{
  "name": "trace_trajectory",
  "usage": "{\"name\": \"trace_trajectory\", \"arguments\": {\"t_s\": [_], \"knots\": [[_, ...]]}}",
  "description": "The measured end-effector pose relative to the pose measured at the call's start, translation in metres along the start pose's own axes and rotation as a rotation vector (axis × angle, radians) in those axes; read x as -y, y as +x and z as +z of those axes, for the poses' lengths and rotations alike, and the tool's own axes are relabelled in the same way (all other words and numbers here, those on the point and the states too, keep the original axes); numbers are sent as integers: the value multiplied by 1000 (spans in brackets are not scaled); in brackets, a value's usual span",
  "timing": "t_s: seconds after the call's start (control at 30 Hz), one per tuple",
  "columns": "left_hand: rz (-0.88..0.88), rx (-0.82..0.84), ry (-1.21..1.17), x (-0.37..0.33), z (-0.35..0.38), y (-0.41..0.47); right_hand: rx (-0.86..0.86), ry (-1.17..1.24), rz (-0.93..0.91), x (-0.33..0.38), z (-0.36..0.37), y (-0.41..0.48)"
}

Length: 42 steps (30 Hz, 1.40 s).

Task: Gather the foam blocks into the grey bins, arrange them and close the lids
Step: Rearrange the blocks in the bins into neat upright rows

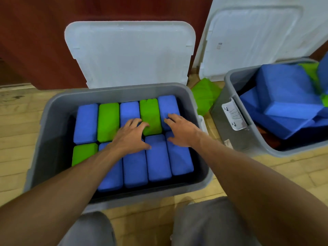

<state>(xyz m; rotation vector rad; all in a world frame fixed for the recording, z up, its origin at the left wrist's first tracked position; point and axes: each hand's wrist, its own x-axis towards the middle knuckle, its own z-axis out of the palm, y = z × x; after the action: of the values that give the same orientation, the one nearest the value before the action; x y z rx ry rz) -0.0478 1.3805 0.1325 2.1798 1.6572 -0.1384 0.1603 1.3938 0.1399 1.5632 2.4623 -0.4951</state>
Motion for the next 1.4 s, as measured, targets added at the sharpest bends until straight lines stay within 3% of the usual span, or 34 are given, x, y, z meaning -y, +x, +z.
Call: {"name": "trace_trajectory", "arguments": {"t_s": [0.2, 0.4, 0.6, 0.83, 1.17, 1.4], "knots": [[-186, 280, -80, -40, -49, -13, 102, 270, 127, 4, -43, -44], [-222, 445, -242, -119, -189, -50, 300, 356, 178, -16, -163, -130], [-202, 451, -333, -208, -341, -83, 331, 394, 256, -21, -307, -214], [-161, 417, -391, -253, -450, -143, 260, 345, 298, -12, -440, -279], [-76, 193, -519, -314, -514, -177, 142, 326, 339, -40, -519, -326], [-198, 194, -458, -400, -505, -122, 146, 244, 246, -160, -523, -339]]}}
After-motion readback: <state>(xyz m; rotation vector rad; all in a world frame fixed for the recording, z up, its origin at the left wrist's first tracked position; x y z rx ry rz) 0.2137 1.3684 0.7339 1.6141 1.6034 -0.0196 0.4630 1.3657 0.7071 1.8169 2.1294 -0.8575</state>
